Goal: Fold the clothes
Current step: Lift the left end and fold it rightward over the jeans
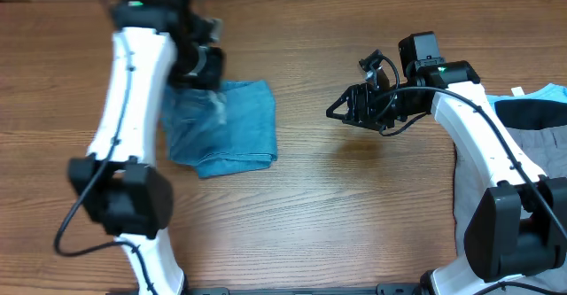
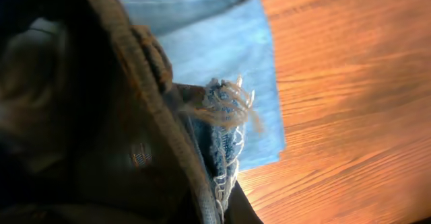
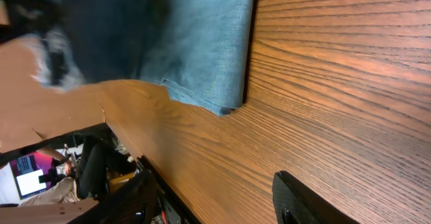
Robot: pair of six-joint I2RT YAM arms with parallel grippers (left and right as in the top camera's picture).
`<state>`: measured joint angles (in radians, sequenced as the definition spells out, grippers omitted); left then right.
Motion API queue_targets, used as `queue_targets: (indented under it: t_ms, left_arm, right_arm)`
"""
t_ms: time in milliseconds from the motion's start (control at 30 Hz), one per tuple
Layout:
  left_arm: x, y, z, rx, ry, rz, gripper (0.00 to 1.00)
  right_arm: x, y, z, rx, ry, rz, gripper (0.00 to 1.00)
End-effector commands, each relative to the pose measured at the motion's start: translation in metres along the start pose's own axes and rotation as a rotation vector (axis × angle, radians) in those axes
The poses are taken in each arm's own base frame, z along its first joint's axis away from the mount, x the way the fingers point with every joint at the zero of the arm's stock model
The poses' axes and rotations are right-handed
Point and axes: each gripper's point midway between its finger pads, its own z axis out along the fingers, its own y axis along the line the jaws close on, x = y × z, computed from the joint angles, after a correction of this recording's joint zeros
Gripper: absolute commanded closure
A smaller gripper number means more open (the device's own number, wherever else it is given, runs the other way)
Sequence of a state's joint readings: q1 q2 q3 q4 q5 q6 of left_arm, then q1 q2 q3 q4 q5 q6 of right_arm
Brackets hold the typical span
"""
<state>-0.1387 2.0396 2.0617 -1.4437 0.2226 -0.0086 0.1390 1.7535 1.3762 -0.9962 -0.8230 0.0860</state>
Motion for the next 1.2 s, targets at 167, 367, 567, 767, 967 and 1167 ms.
queue_targets:
  t_ms: [167,367,567,767,967,1167]
  left_arm:
    - [0.013,-0.065,0.082,-0.023,0.177,0.087,0.96]
    - [0.033,-0.088,0.115,-0.042,0.277,0.146,0.96]
    - [0.032,-0.073,0.119,-0.15,0.271,0.102,0.71]
    - [0.029,-0.073,0.097,-0.075,0.259,0.055,0.4]
    - [0.014,-0.053,0.037,-0.101,0.148,0.022,0.25]
    - [-0.002,-0.013,-0.033,-0.1,-0.036,-0.077,0.15]
  right_arm:
    - [0.0,0.004,-0.001,-0.009,-0.002,-0.008,0.41]
    - [0.0,0.004,-0.001,-0.009,-0.002,-0.008,0.41]
    - [0.001,0.004,-0.001,-0.009,-0.002,-0.008,0.41]
    - [0.0,0.004,-0.001,-0.009,-0.003,-0.009,0.41]
    - [-0.004,0.007,-0.002,-0.022,-0.02,-0.032,0.41]
    - [-0.014,0.048,-0.009,-0.216,-0.058,-0.139,0.42]
